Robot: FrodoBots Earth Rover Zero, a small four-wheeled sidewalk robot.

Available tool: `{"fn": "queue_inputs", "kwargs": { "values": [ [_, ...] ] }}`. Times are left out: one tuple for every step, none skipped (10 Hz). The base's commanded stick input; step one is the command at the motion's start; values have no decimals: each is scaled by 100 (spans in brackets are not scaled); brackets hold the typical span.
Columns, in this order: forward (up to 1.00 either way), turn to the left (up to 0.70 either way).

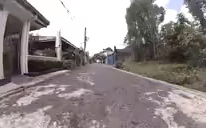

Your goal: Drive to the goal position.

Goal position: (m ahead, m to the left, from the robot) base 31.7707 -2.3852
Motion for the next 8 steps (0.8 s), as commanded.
{"fn": "queue_inputs", "kwargs": {
  "values": [
    [100,0],
    [100,0],
    [100,0],
    [100,0],
    [100,0],
    [100,0],
    [100,0],
    [100,0]
  ]
}}
